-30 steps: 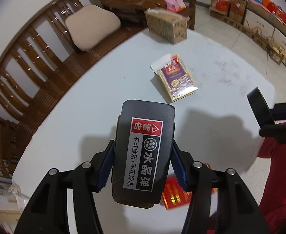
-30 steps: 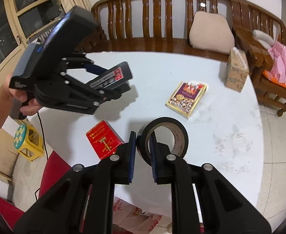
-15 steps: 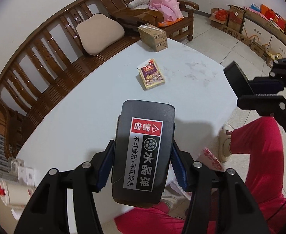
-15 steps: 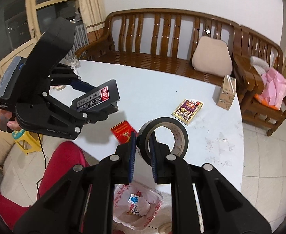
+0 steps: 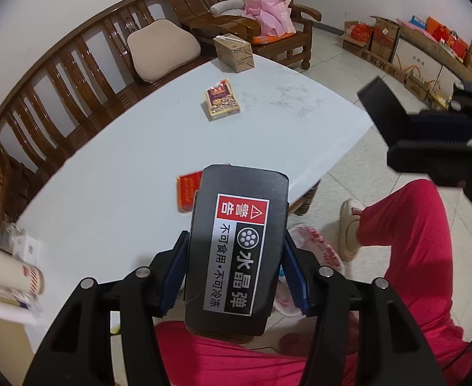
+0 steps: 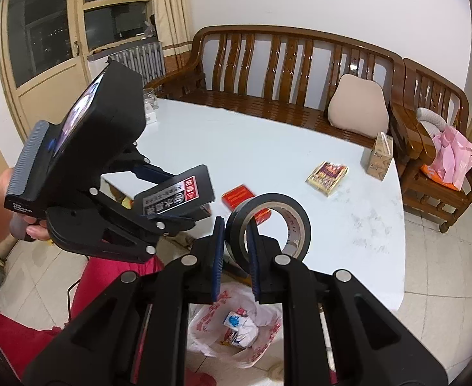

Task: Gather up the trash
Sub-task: 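Carry the battery pack and tape roll with both tools down toward the bag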

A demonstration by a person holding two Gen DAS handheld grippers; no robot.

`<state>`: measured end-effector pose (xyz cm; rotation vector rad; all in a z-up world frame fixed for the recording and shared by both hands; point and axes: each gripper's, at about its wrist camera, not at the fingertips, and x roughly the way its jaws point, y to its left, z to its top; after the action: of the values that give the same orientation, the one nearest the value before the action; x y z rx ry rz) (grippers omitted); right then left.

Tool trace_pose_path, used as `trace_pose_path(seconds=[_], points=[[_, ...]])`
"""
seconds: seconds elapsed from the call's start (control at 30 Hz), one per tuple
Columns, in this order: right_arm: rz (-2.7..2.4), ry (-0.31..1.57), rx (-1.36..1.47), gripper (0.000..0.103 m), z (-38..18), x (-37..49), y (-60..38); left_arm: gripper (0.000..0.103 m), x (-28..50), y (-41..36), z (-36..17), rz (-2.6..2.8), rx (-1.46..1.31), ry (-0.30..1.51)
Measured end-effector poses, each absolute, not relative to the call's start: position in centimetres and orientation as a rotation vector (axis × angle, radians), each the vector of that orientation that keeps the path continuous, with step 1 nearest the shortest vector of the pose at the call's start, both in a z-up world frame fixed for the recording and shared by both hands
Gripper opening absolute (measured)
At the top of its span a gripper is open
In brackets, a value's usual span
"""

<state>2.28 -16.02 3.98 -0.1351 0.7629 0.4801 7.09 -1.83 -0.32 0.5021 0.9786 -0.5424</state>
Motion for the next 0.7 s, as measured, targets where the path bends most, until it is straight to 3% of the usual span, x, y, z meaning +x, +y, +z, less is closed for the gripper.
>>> trace_pose_path(seconds=[0.7], points=[[0.47, 0.934, -0.065, 0.015, -7.5, -1.9, -15.3, 0.054, 3.1, -1.2, -10.1, -0.504, 0.291, 1.047]])
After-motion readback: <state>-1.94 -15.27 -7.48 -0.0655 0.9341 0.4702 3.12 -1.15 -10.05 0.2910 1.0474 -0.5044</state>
